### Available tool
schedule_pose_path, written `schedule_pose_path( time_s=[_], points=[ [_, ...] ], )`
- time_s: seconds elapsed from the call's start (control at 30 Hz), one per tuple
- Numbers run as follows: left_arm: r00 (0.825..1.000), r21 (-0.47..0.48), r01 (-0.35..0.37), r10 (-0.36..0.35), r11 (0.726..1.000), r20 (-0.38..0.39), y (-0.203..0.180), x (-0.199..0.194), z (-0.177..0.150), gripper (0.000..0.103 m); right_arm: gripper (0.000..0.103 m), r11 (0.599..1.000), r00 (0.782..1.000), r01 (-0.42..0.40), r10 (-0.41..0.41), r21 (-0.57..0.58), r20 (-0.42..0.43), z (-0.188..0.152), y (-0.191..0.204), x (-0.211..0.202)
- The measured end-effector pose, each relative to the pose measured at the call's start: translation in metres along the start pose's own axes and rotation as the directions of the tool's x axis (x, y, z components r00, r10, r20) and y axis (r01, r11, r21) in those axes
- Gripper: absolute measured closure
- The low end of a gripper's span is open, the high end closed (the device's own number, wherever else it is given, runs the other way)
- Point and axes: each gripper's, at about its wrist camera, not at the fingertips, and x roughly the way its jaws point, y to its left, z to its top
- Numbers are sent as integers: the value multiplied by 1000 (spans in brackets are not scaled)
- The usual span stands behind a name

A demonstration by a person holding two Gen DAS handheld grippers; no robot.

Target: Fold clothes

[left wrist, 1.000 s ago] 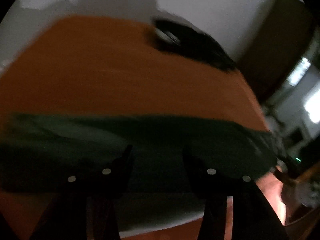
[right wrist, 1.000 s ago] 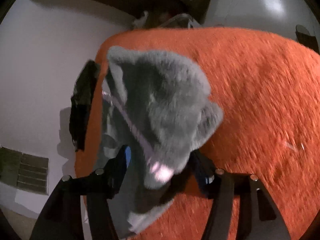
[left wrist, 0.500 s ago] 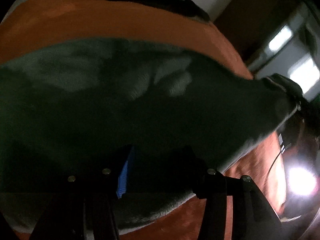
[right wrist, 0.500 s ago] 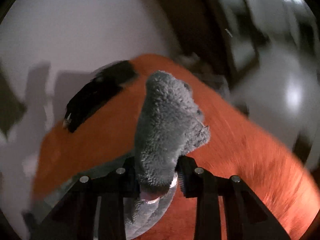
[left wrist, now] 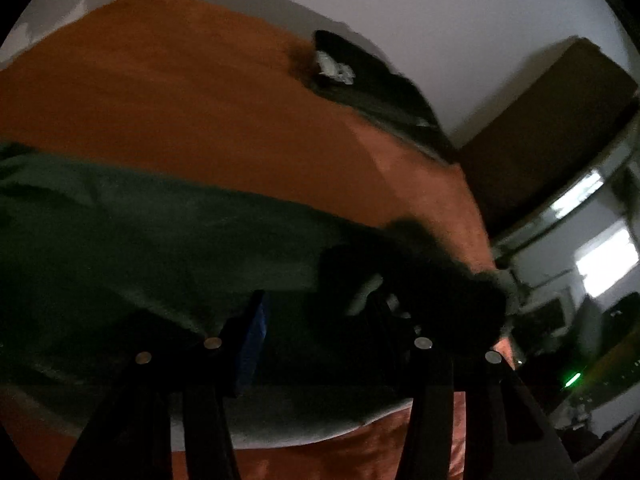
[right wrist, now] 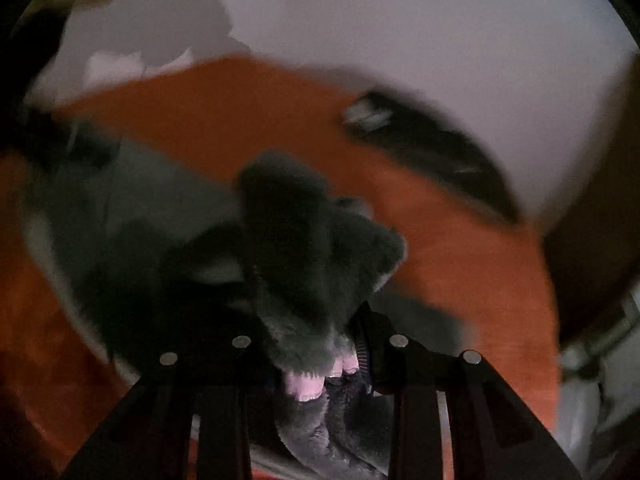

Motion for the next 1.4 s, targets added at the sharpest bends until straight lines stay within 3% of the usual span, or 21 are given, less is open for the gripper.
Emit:
schedule_pose_path(
  time_s=[0.13, 0.23, 0.3, 0.37, 0.43, 0.5, 0.6, 0.67, 0.77, 0.8, 0.83, 0.87, 0.93, 1.0, 1.1, 1.17, 1.23, 1.3, 1.37, 1.4],
  points=[
    [999, -59, -10, 7, 998, -43, 19, 4, -5, 52, 74, 991, 1000, -14, 10, -135, -30, -14, 38, 16],
    [997, -67, -10, 5, 998, -77, 29, 12, -11, 52, 64, 980, 1000, -24, 21, -195, -16, -22, 42, 11],
    [995, -55, -4, -2, 998, -102, 28, 22, -11, 52, 51, 972, 1000, -30, 29, -235, -6, -28, 45, 7],
    [991, -41, 17, -23, 999, -132, 25, 27, -10, 52, 47, 965, 994, -102, 105, -243, 0, -30, 41, -7],
    [985, -22, 54, -57, 998, -162, 19, 35, -6, 52, 46, 945, 970, -237, 243, -227, -2, -31, 30, -25],
    [976, 2, 93, -91, 996, -196, 7, 43, 3, 51, 46, 919, 933, -354, 359, -172, -2, -31, 11, -40],
    [959, 55, 142, -123, 988, -257, -17, 58, 14, 50, 46, 923, 923, -384, 384, 18, 24, -36, -44, -50],
    [944, 117, 164, -121, 980, -307, -41, 72, 18, 48, 46, 920, 933, -358, 357, 156, 37, -45, -80, -54],
    [937, 277, 144, -41, 950, -346, -82, 101, 8, 48, 46, 896, 960, -271, 278, 352, 33, -59, -143, -48],
    [948, 324, 116, -7, 939, -319, -87, 112, 4, 58, 46, 882, 963, -254, 267, 398, 23, -64, -157, -44],
    [957, 368, 86, 26, 926, -289, -92, 122, -1, 97, 46, 865, 966, -236, 257, 443, 12, -68, -172, -40],
    [965, 404, 58, 53, 913, -258, -96, 130, -6, 96, 46, 846, 969, -217, 248, 487, 1, -72, -186, -36],
    [984, 325, 46, 13, 945, -176, -77, 112, -20, 96, 46, 807, 970, -199, 243, 556, -5, -80, -205, -31],
    [992, 244, 70, -41, 967, -122, -58, 81, -32, 96, 46, 780, 970, -199, 244, 594, 5, -83, -219, -28],
    [977, 168, 94, -59, 981, -204, -35, 81, -42, 89, 46, 792, 967, -204, 254, 575, -7, -78, -228, -16],
    [969, 122, 103, -71, 987, -237, -25, 80, -40, 78, 46, 805, 962, -188, 267, 563, -60, -76, -230, 4],
    [965, 82, 106, -83, 991, -251, -20, 79, -28, 57, 46, 819, 950, -165, 281, 549, -134, -75, -230, 30],
    [974, 74, 87, -70, 993, -215, -18, 72, -10, 51, 46, 815, 911, -128, 322, 565, -258, -82, -228, 63],
    [982, 66, 86, -73, 994, -175, -16, 67, 15, 41, 44, 742, 867, -129, 407, 658, -289, -97, -237, 82],
    [979, 67, 90, -76, 994, -188, -15, 71, 23, 30, 44, 690, 852, -143, 450, 709, -267, -102, -245, 84]
  ],
)
